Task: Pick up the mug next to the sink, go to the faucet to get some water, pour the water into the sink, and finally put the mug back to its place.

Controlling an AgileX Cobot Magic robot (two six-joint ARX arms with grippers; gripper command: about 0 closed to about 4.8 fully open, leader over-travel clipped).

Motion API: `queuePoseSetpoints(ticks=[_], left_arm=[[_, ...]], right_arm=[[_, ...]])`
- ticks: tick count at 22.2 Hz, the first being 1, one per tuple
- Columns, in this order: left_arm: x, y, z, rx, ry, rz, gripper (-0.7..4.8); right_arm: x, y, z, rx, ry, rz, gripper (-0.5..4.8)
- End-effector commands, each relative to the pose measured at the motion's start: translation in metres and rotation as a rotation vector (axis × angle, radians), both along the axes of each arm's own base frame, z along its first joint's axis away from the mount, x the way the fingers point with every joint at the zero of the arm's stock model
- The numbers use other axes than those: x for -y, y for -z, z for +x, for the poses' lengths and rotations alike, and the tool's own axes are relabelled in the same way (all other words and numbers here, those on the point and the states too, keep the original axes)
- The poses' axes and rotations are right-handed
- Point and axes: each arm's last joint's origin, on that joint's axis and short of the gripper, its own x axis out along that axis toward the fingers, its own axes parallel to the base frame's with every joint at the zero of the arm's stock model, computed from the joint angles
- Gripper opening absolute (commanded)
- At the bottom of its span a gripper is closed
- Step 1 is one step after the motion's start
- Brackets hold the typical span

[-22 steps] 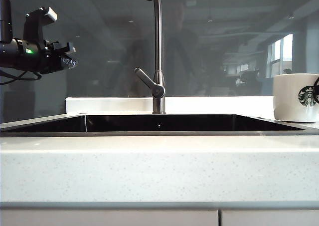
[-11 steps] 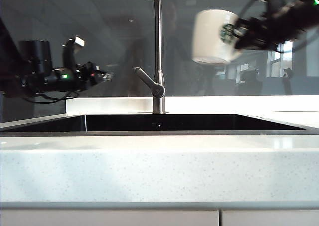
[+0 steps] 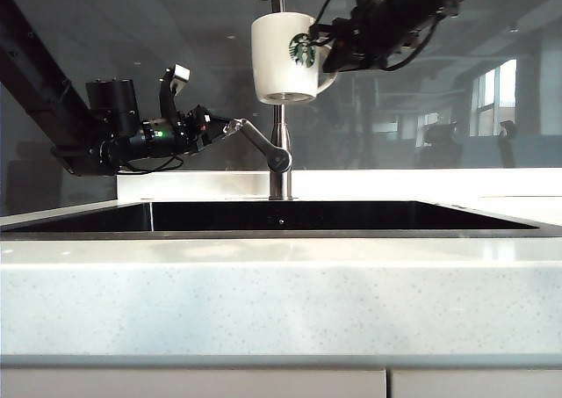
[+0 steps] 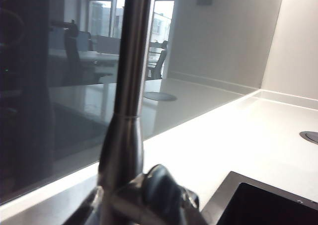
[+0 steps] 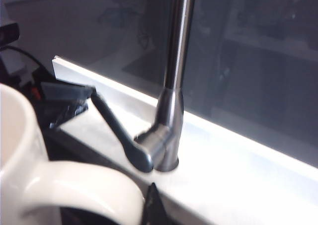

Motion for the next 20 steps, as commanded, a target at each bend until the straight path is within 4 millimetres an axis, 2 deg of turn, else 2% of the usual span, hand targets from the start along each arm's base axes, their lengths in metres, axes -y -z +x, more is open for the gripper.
queuePoseSetpoints(ticks=[1,4,9,20], left_arm=[[0.009,-0.005,-0.002,0.014,0.034,0.004,1.88],[0.022,-0.006,-0.005,0.032,0.045,0.002,1.87],[0.037,-0.006,-0.009,0.033,0.078,0.0,1.87],[0.041,-0.011,-0.018,0.0,0.32,0.027,1.82]], right_arm=[[-0.008,-0.029,0.01,0.134,-0.002,0.069,-0.02],[-0.018,-0.037,0.021,0.155,0.027,0.079,-0.02],[-0.018,-0.043,0.022,0.18,0.027,0.11,-0.01],[-0.018,-0.047,0.021,0.211,0.026,0.124,-0.01]])
